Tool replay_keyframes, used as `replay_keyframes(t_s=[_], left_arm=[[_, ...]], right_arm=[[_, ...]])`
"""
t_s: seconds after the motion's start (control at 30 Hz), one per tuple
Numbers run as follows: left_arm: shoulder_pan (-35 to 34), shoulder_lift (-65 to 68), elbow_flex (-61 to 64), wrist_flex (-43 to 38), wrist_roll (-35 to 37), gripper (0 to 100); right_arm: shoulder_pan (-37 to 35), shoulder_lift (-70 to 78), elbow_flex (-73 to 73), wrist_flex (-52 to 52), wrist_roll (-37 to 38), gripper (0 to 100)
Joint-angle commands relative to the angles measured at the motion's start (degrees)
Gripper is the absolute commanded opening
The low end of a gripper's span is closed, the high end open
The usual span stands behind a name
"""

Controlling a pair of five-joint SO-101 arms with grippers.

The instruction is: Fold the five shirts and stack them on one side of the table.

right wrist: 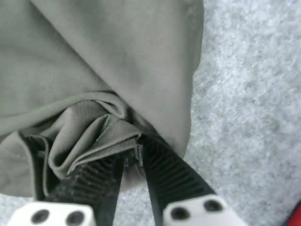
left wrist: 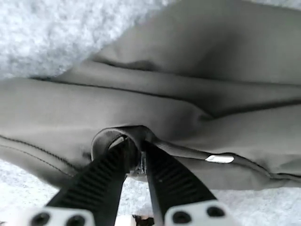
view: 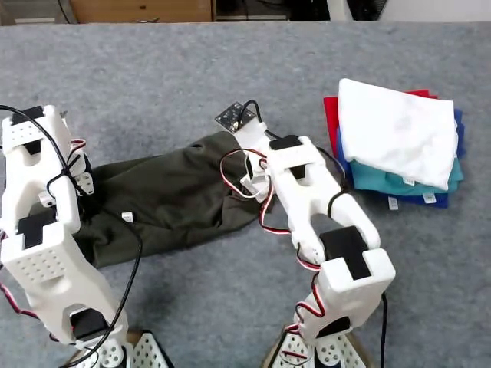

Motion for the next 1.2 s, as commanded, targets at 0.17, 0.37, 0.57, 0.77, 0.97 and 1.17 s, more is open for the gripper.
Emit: replay_keyframes(t_s=[0.17, 0.37, 0.57, 0.77, 0.97, 1.17], left_arm=[[-2.6, -20.5, -17.8, 8.1, 5.5, 2], [-4.3, -47.0, -23.0, 7.7, 10.6, 2], [-4.7, -64.1, -29.2, 7.6, 16.4, 2], [-4.7, -73.5, -32.7, 7.9, 16.8, 2], [-4.7, -79.1, -32.8, 8.0, 16.8, 2], [-4.7, -83.6, -32.6, 8.0, 16.6, 2]], right_arm=[[1.5, -12.4, -14.3, 14.6, -0.7, 0.2], [4.4, -29.0, -41.0, 27.9, -0.5, 0.2], [9.2, -36.6, -65.6, 32.4, -0.7, 0.2], [13.8, -39.2, -88.3, 32.3, -0.4, 0.2], [14.1, -39.5, -101.4, 27.1, -0.3, 0.2], [14.0, -39.2, -102.3, 25.0, -0.3, 0.2]])
